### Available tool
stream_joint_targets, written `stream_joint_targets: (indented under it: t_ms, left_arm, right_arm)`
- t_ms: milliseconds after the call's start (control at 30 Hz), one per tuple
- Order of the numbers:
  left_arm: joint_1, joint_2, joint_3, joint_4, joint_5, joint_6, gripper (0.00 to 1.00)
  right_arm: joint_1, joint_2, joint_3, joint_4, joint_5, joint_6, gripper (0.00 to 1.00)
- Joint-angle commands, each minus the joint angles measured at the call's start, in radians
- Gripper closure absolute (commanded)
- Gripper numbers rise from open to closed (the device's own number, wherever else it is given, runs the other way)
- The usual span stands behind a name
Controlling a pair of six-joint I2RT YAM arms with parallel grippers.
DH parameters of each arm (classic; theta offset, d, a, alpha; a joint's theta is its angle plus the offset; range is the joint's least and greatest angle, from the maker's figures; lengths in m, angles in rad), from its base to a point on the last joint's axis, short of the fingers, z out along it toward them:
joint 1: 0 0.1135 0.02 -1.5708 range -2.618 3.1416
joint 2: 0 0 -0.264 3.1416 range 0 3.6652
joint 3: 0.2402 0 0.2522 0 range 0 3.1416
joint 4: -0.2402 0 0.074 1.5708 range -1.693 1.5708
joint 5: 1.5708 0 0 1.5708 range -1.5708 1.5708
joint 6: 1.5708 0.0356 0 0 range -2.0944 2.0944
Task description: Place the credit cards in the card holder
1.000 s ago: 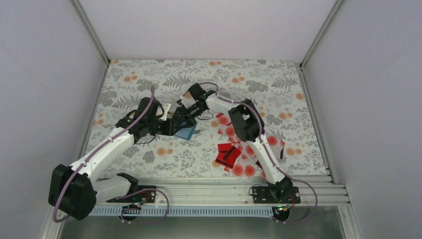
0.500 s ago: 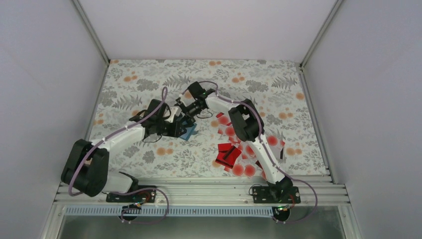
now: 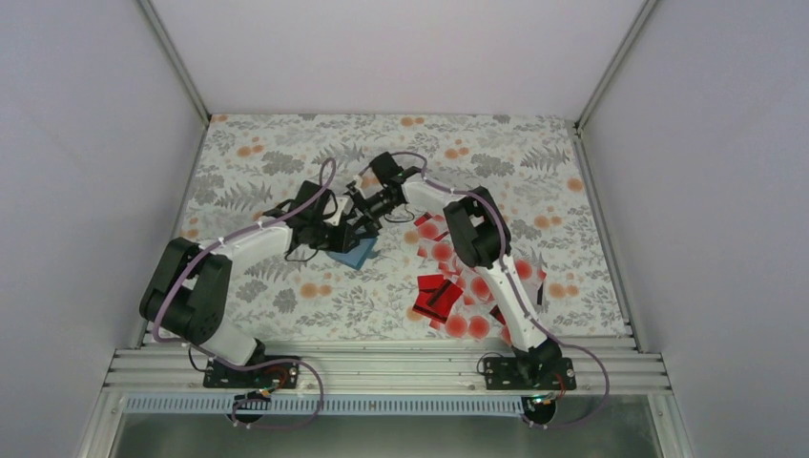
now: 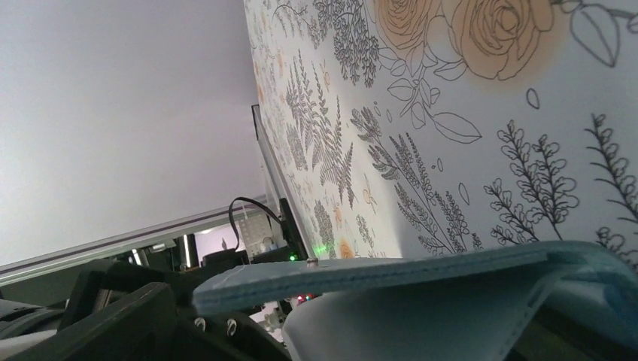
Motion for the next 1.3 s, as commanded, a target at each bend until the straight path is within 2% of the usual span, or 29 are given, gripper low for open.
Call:
stream_joint_targets:
  t_ms: [0,333,600,1033,1200,1267]
  left_arm:
    - [0.012,0.015,0.027,-0.039,-0.165,0.040,0.69]
    - [0.040,0.051,0.061,-0.070,-0.308,0.060,0.69]
    - [0.067,0.159,0.123,-0.073,-0.323,0.110,0.68]
    - [0.122,0.237,0.179,-0.110,-0.318,0.171,0.53]
    - [0.124,0.230,0.172,-0.121,-0.320,0.199,0.40]
    - [0.123,0.242,0.177,-0.128,-0.310,0.203,0.39]
  right_arm:
    - [0.016,0.013,-0.062,-0.093,0.086,-0.057,0.01]
    - [-0.015,-0.015,-0.105,-0.118,0.109,-0.095,0.01]
    - [-0.026,-0.021,-0.125,-0.153,0.133,-0.138,0.01]
    - [-0.042,-0.050,-0.164,-0.161,0.161,-0.169,0.01]
    - [-0.042,-0.070,-0.163,-0.161,0.165,-0.177,0.01]
    - [-0.041,-0.084,-0.156,-0.161,0.165,-0.182,0.01]
